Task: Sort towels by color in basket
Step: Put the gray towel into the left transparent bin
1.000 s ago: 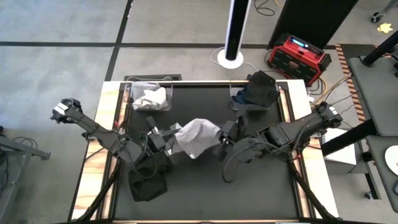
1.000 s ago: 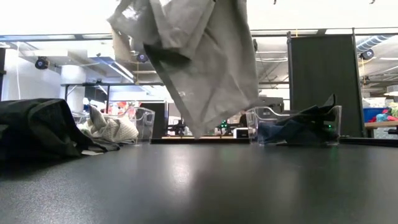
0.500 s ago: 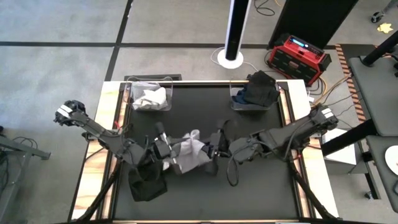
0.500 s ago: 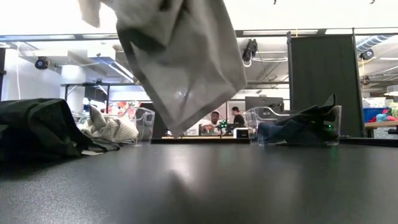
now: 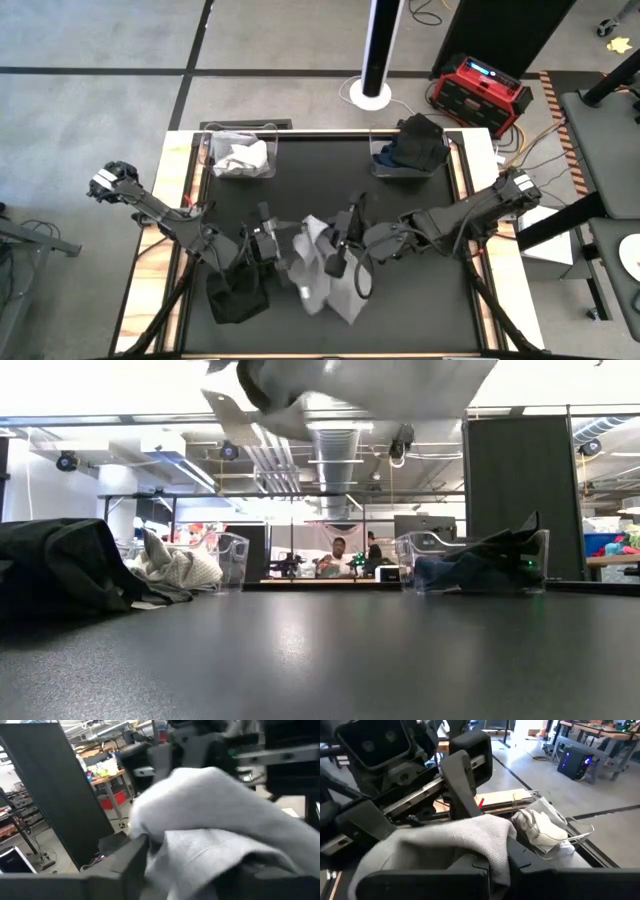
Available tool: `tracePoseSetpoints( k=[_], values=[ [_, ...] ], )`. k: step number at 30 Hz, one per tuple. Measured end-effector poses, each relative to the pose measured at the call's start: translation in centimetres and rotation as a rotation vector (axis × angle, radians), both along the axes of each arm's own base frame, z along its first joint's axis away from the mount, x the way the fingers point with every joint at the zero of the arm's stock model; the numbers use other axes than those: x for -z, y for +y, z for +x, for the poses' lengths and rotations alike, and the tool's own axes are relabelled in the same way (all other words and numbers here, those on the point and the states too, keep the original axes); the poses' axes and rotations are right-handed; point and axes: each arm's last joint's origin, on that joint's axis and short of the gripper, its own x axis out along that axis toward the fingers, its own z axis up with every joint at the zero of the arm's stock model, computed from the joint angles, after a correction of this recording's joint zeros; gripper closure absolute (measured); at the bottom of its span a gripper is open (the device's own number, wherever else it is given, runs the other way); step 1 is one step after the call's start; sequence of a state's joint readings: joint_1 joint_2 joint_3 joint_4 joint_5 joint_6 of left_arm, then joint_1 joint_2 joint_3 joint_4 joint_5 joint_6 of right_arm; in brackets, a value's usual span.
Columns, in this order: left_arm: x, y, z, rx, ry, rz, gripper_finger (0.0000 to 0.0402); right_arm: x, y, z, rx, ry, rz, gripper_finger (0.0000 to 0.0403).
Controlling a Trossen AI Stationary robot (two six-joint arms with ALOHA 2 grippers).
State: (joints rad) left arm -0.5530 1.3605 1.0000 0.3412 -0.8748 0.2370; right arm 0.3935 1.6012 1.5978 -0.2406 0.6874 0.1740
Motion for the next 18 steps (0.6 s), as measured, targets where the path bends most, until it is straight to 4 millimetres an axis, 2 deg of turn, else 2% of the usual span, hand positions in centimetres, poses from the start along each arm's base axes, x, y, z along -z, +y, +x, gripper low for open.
tracePoseSetpoints(
  k=[4, 8, 18],
  values=[
    [0.2, -0.3, -0.1, 0.016, 0.020, 0.010, 0.0161, 0.2, 0.0, -0.1, -0.001, 0.018, -0.012, 0.0394],
    [0.2, -0.1, 0.0, 0.011, 0.020, 0.013, 0.0125, 0.7, 0.1, 0.3, -0.004, 0.033, -0.026, 0.0394],
    [0.3, 1.2, 0.6, -0.063, 0.022, 0.011, 0.0114, 2.0, 0.4, 1.4, -0.062, 0.070, -0.050, 0.0394]
  ],
)
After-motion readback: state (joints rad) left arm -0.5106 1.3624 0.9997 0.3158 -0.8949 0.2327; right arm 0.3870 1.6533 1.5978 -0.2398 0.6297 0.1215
